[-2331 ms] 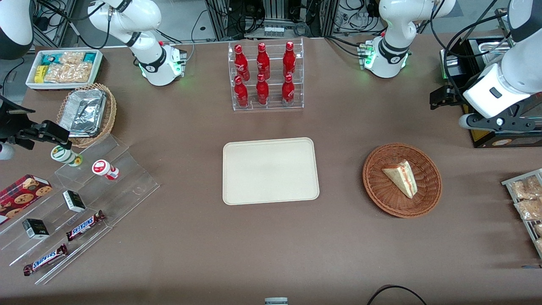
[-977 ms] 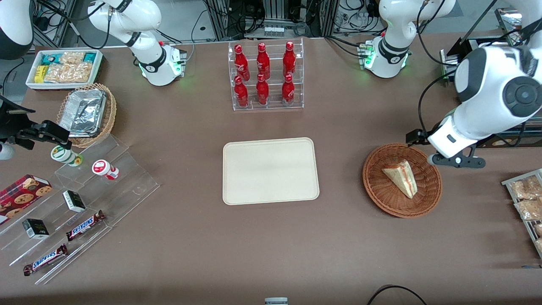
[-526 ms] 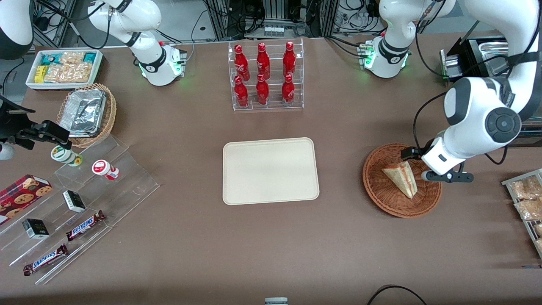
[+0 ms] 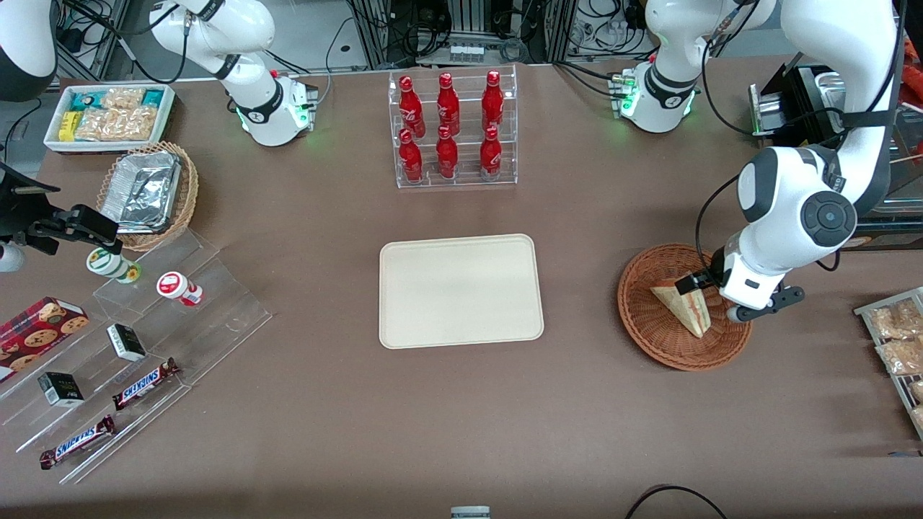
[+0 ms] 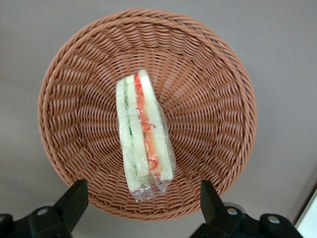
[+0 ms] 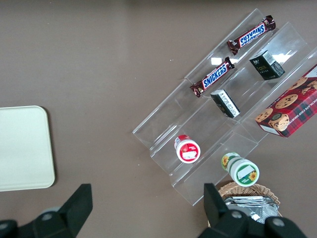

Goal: Place sandwich from basket to tray
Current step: 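Lower the left gripper and close it on the sandwich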

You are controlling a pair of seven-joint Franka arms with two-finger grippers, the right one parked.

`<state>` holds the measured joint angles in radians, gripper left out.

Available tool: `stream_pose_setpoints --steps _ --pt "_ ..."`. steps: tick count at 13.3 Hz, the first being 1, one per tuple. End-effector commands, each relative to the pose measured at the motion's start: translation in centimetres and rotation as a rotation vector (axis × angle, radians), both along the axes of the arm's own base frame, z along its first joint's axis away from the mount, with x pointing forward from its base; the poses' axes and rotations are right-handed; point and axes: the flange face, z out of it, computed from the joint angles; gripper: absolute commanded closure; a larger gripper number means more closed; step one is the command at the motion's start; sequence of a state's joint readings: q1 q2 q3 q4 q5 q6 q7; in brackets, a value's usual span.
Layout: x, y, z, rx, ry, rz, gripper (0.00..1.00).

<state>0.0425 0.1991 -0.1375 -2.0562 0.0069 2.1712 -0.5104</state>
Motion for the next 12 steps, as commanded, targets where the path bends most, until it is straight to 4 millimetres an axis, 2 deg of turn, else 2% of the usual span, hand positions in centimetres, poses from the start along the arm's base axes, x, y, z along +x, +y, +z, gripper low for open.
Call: stream_pose_setpoints --steps 1,4,7,12 --pt "-0.7 0.0 -0.5 0.007 -0.043 0.158 0.00" --pt "-1.7 0.0 -2.1 0.002 -0.109 0.300 0.00" --pt "-1.7 0.0 -2.9 0.004 -0.093 0.310 0.00" --pt "-1.9 -0.2 -6.8 0.011 -0.035 0.311 0.00"
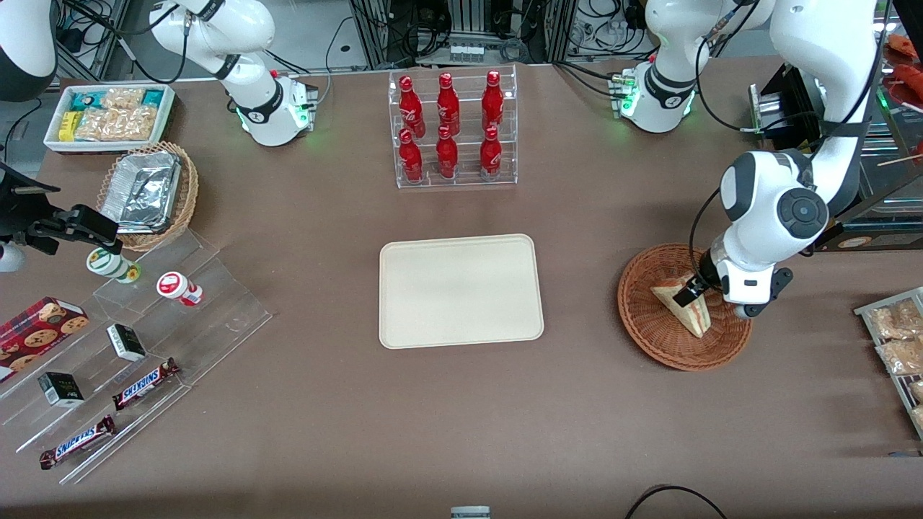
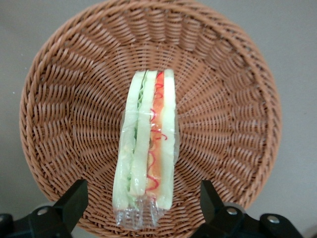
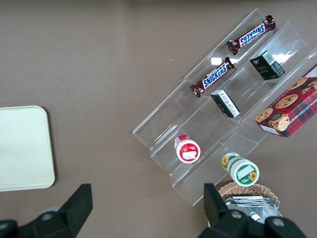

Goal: Place sandwich from basket to tray
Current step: 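Lower the left gripper and close it on the sandwich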

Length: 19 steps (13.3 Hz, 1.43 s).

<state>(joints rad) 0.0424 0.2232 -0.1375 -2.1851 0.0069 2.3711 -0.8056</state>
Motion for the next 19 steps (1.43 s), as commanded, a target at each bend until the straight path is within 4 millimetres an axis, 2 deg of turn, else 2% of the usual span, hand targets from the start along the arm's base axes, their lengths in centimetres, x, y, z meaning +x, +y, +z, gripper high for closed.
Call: stream_pose_setpoints --steps 1,2,4,5,6,7,11,15,18,19 --pt "0.1 -0.2 -2.4 -0.003 0.000 0.016 0.00" --pt "0.1 -0.1 -3.2 -0.004 0.010 0.018 0.00" --pt "0.1 -0.1 -3.2 -0.003 0.010 0.017 0.02" --pt "0.1 -0.1 -3.2 -0.003 0.010 0.017 0.23" --pt "0.1 -0.1 -3.2 -0.003 0.012 0.016 0.69" --pt "0.1 -0.1 -3.1 -0.001 0.013 0.015 1.00" --pt "0.0 -0.3 -2.4 0.003 0.037 -0.001 1.00" --pt "1.8 -1.0 1.2 0.012 0.096 -0.025 1.00" --pt "3.0 -1.7 4.8 0.017 0.126 -0.054 1.00" --pt "3.3 -3.4 6.0 0.010 0.142 -0.107 1.00"
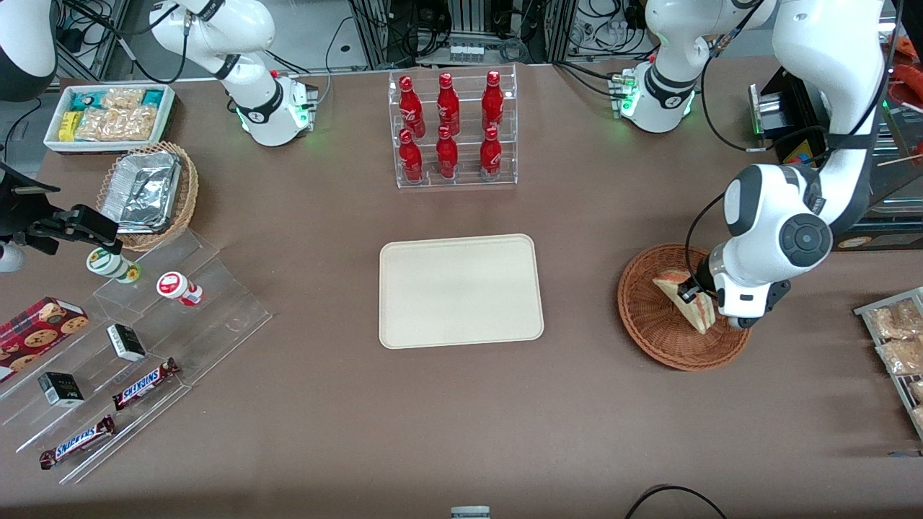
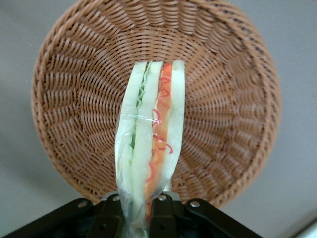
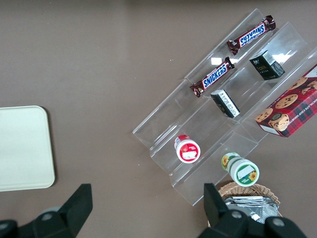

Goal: Place sandwich from basket to tray
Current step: 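Lift the sandwich and carry it over the cream tray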

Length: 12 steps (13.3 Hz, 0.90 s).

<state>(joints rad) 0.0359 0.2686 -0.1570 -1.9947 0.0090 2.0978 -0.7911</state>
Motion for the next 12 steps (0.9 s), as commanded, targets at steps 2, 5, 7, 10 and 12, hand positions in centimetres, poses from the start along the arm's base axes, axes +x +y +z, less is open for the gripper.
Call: stream_pose_setpoints --steps 2,5,7,10,12 --pt "0.9 -4.1 4.6 -0.001 0.039 -0.115 1.00" --pt "-0.2 -11.3 3.6 -0.004 0.055 -0.229 1.00" --pt "-0.3 -15.9 2.6 -0.010 0.062 -0.290 1.00" --pt "-2.1 -23.6 2.1 -0.020 0.057 -0.368 1.00" --pt "-2.6 -28.5 0.8 -0.014 0.051 -0.333 1.00"
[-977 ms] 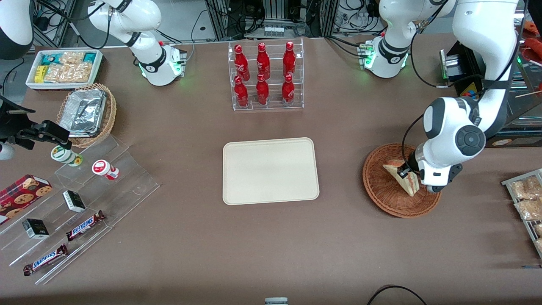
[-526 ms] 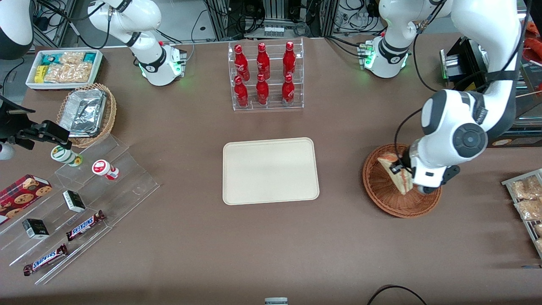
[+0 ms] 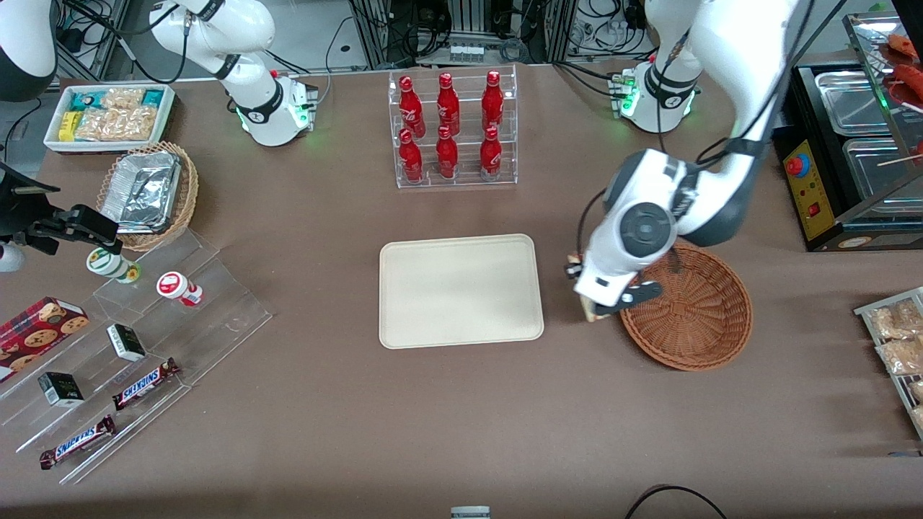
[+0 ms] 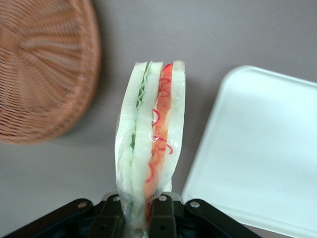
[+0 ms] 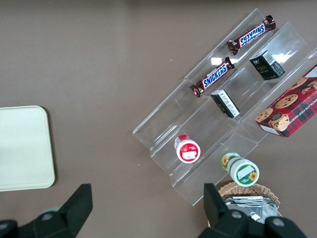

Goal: Place sandwich from basket to tray
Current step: 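Lift the sandwich and carry it over the cream tray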

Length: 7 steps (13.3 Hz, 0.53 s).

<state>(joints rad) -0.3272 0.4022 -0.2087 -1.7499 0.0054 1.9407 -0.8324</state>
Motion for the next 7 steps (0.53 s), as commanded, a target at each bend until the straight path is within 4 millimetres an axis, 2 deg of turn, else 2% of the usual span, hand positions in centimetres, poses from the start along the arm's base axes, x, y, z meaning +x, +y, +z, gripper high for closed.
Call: stream_pose_setpoints --steps 1,2,4,7 --pt "0.7 -6.4 -1.8 0.001 -0.004 0.041 1.00" --pt "0.8 -9.2 -2.0 -0.014 -0.016 0.023 1.00" --pt "-0.3 -13.3 -3.1 -0.034 -0.023 -0.032 1.00" --pt "-0.3 -16.5 -4.8 -0.079 -0.056 -0.055 1.00"
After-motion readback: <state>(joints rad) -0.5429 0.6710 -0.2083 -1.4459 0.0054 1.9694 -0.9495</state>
